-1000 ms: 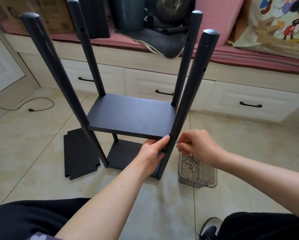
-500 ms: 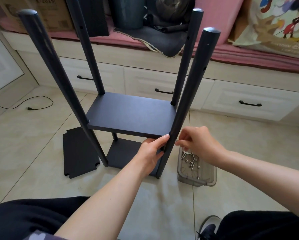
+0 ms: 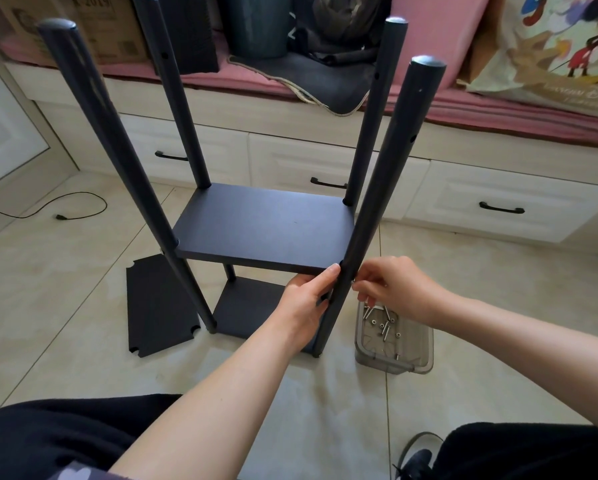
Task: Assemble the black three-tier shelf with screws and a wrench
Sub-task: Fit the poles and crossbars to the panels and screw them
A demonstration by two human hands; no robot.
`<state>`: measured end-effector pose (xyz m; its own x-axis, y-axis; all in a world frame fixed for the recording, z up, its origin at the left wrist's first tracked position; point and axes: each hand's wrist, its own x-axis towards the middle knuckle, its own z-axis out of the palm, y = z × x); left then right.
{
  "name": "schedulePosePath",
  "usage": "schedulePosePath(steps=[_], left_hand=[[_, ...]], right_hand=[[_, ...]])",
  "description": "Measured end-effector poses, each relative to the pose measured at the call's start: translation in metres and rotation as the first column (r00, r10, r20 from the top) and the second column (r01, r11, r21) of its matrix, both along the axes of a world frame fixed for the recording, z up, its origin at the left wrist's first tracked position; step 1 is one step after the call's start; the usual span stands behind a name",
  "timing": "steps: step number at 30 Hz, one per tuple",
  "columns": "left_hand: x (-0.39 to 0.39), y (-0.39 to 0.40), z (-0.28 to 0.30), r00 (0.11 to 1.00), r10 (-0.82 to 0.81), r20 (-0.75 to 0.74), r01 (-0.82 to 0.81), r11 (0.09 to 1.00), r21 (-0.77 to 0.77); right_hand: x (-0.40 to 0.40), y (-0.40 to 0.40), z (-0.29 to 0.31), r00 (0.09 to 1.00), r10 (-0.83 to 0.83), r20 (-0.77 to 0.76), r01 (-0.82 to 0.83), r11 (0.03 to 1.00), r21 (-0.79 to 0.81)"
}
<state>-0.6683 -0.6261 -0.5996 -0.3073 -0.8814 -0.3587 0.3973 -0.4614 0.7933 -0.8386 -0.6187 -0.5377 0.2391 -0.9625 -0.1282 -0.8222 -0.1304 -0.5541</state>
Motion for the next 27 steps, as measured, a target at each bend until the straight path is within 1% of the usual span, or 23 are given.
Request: schedulePosePath(steps=[8, 12, 16, 21, 27], left_hand=[[-0.001, 0.001, 0.003, 0.998, 0.006, 0.065, -0.007, 1.0, 0.009], [-0.009, 0.001, 0.009, 0.993, 0.089, 0.073, -0.094, 0.993, 0.069], [-0.015, 0.001, 0.013, 0.982, 0.148, 0.119, -0.165, 0.976, 0.142], [-0.016, 0.002, 0.013, 0.98, 0.149, 0.13, -0.167, 0.976, 0.141], [-0.011, 0.004, 0.009, 0.99, 0.108, 0.088, -0.117, 0.987, 0.11]], right_hand=[[-0.002, 0.001, 0.0, 0.999, 0.022, -0.032, -0.023, 0.999, -0.037], [-0.004, 0.003, -0.001, 0.998, 0.035, -0.044, -0.037, 0.998, -0.045], [-0.004, 0.003, 0.0, 0.997, 0.051, -0.056, -0.053, 0.998, -0.02], [-0.004, 0.005, 0.002, 0.996, 0.069, -0.049, -0.069, 0.998, 0.001], [-0.008, 0.008, -0.001, 0.998, 0.054, -0.014, -0.054, 0.998, -0.008]])
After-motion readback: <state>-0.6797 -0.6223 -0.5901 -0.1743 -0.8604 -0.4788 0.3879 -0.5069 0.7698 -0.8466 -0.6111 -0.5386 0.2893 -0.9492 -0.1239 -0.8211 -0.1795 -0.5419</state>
